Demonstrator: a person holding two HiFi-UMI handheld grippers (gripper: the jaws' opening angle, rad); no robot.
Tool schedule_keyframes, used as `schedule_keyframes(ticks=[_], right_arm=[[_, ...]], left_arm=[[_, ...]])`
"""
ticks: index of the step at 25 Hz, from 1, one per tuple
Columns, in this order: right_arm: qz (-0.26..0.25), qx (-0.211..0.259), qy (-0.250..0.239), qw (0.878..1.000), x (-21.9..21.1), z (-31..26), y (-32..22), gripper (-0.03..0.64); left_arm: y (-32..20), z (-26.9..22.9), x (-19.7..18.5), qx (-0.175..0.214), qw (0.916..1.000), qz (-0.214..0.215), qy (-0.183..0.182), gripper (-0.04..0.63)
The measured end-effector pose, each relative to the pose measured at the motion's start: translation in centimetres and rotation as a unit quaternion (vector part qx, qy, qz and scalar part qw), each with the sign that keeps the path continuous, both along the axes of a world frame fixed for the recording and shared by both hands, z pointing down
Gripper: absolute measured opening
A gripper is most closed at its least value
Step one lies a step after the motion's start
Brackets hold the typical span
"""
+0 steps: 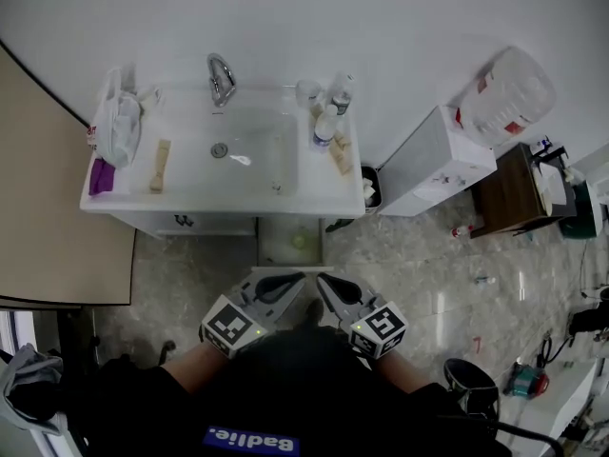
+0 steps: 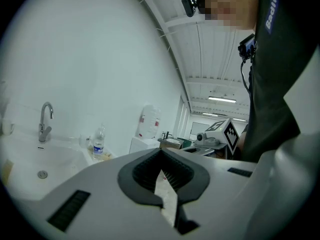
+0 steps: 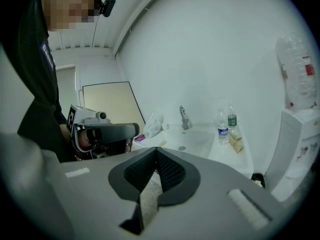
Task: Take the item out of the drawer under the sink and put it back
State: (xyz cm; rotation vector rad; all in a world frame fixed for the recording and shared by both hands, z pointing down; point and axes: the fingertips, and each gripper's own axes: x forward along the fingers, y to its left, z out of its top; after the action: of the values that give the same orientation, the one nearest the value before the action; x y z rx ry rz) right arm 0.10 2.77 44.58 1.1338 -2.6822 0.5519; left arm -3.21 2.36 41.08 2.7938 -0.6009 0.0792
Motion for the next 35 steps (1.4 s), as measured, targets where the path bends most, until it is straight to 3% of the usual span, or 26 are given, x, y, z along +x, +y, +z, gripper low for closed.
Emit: schedule_keyframes(ticks=[8, 17, 28, 35], right_arm=[[-0.057, -0.006, 0.015, 0.998, 0.3, 0.9, -4.1, 0.002], [-0.108, -0.044, 0.013, 0.993, 1.3, 2.7, -5.6, 0.002], [-0.113, -0.067, 0.016, 0.991, 2.7, 5.7, -6.3, 0.003], [-0.133, -0.072, 0.042, 0.988, 2.2, 7.8, -5.9, 0.005]], left_arm=[[-3.8, -0.1, 1.0, -0.004, 0.9993, -0.037, -0.006, 0.006], [-5.2, -0.1, 2.9, -0.018, 0.9973, -0.071, -0.006, 0.006], [-4.7, 0.4, 3.7, -0.021, 0.9956, -0.090, -0.019, 0.006], [-4.4, 0.6, 3.1, -0.021, 0.9937, -0.108, -0.019, 0.006]])
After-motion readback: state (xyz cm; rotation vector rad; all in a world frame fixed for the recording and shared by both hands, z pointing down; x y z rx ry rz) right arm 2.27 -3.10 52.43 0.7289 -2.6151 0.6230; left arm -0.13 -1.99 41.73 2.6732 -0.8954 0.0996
